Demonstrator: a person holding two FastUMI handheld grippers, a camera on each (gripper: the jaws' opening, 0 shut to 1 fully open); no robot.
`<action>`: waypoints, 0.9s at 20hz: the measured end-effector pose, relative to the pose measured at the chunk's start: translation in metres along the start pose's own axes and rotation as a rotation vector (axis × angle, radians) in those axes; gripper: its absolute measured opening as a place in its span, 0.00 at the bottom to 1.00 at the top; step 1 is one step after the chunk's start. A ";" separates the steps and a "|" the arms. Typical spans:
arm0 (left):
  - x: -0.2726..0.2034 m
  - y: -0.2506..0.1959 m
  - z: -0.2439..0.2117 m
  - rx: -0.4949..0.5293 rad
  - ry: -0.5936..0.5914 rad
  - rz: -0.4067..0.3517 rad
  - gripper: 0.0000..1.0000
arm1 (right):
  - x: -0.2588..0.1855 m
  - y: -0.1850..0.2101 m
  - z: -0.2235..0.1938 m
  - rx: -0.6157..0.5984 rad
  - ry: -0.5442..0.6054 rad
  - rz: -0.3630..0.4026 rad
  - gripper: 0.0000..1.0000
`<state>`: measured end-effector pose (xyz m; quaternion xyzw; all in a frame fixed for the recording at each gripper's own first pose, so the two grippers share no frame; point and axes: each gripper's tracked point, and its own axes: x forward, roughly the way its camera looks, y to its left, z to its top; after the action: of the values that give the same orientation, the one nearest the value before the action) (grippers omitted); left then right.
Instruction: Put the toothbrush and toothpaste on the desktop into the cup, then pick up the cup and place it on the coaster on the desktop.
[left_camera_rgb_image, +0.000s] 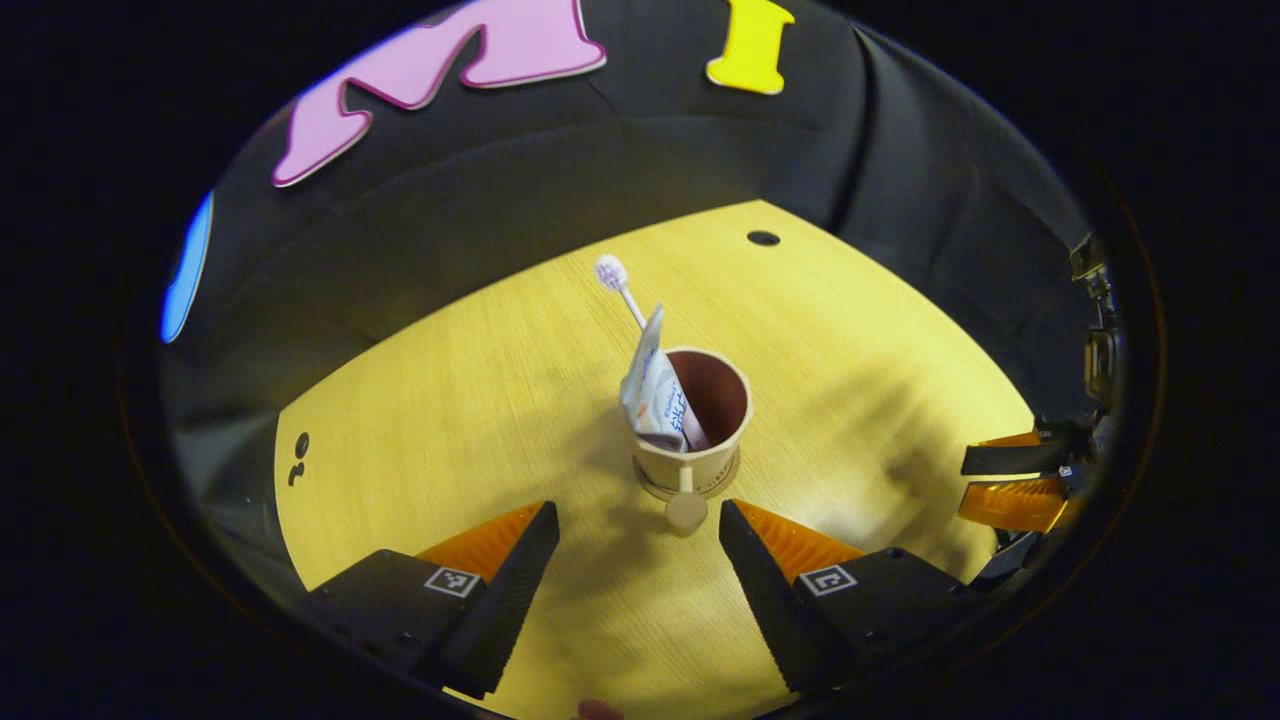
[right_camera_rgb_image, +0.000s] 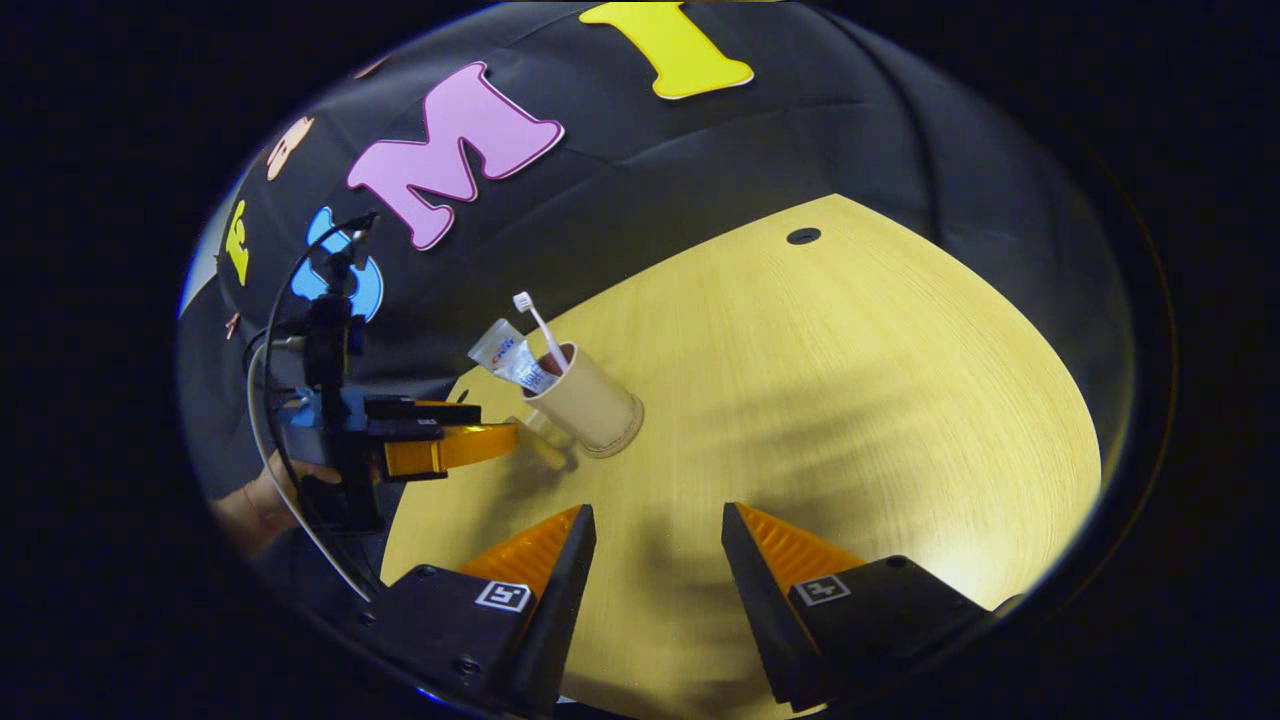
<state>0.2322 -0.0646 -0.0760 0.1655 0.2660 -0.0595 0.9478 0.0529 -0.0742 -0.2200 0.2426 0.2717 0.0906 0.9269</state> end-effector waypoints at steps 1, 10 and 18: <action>-0.012 0.006 -0.002 -0.020 -0.031 0.006 1.00 | -0.004 0.007 0.003 -0.001 -0.009 0.006 0.96; -0.111 0.040 -0.033 -0.165 -0.195 0.047 0.99 | -0.022 0.078 0.010 -0.098 -0.048 0.058 0.89; -0.158 0.041 -0.079 -0.319 -0.278 0.004 0.98 | -0.041 0.116 0.007 -0.140 -0.074 0.071 0.96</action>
<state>0.0675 0.0053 -0.0446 0.0040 0.1383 -0.0368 0.9897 0.0179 0.0108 -0.1384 0.1899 0.2214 0.1330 0.9472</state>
